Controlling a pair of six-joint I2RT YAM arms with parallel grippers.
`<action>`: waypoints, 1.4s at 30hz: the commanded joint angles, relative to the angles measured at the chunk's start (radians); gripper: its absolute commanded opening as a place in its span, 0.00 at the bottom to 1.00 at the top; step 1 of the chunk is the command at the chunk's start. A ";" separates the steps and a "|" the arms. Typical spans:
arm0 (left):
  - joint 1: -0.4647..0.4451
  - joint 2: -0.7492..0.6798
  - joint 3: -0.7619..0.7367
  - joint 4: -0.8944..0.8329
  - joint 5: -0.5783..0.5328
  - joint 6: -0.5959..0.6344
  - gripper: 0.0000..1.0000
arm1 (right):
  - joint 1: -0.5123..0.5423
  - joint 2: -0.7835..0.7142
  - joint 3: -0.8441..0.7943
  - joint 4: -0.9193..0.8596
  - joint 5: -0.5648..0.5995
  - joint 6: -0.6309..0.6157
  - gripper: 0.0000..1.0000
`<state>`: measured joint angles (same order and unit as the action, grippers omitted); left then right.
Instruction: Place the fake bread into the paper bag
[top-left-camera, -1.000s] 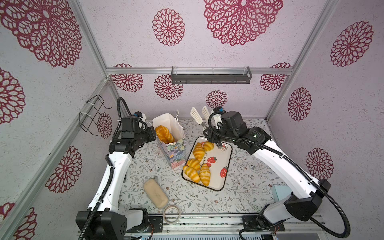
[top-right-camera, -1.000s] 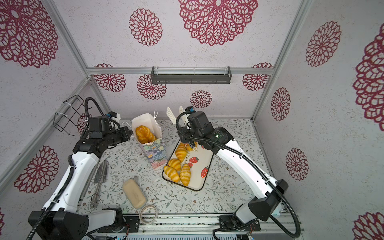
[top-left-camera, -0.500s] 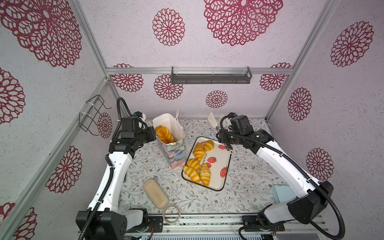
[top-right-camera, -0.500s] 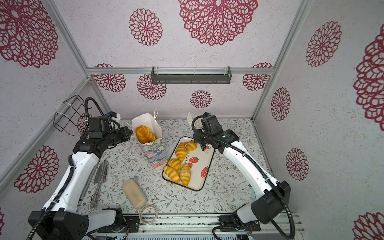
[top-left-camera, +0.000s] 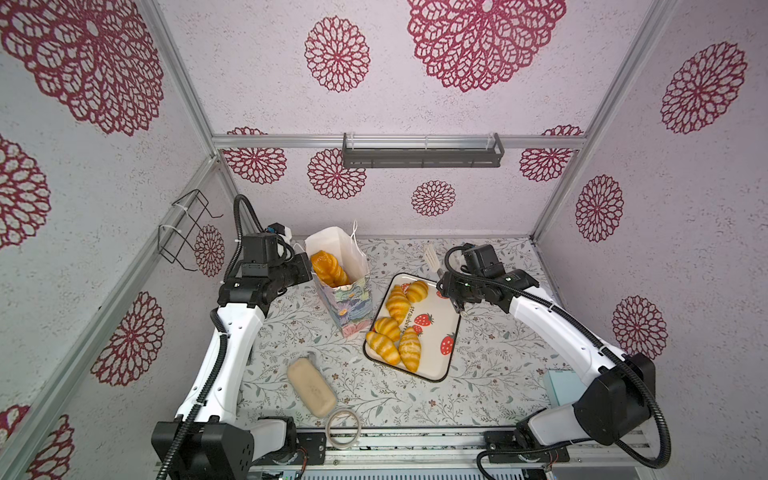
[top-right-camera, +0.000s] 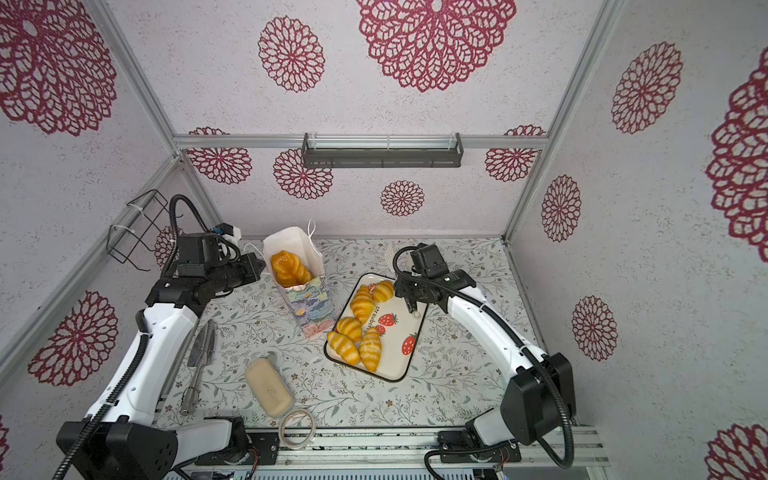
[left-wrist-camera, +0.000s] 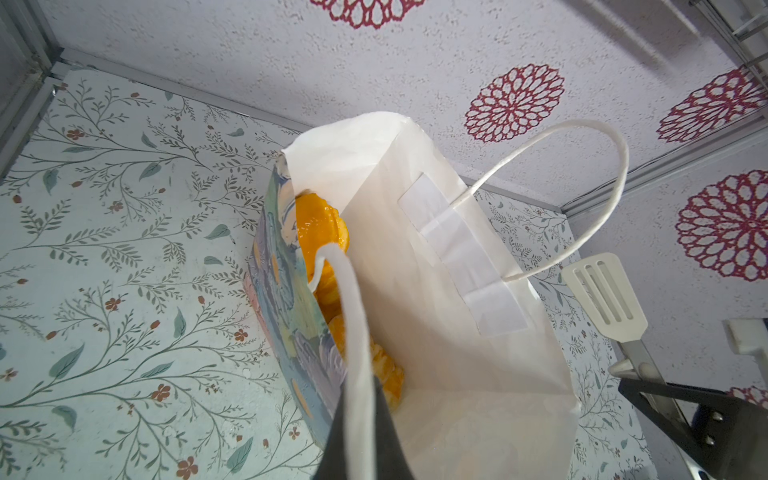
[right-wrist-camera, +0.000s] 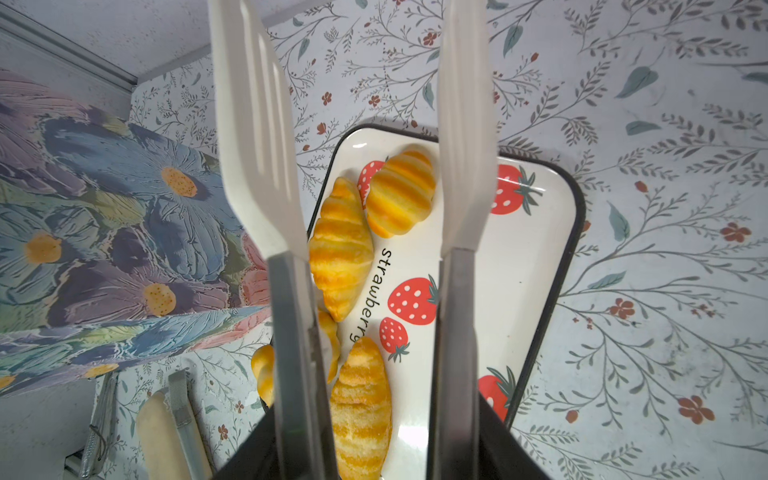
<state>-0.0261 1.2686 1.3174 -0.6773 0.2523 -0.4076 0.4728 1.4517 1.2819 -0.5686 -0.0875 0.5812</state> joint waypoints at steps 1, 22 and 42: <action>0.006 0.002 -0.012 0.015 -0.005 0.006 0.00 | -0.009 0.006 -0.015 0.069 -0.028 0.031 0.54; 0.009 0.005 -0.010 0.015 -0.003 0.006 0.00 | -0.013 0.106 -0.105 0.159 -0.083 0.051 0.60; 0.017 0.010 -0.012 0.016 0.001 0.006 0.00 | -0.012 0.214 -0.069 0.180 -0.107 0.046 0.64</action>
<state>-0.0185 1.2701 1.3170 -0.6773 0.2527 -0.4076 0.4671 1.6669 1.1687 -0.4217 -0.1822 0.6224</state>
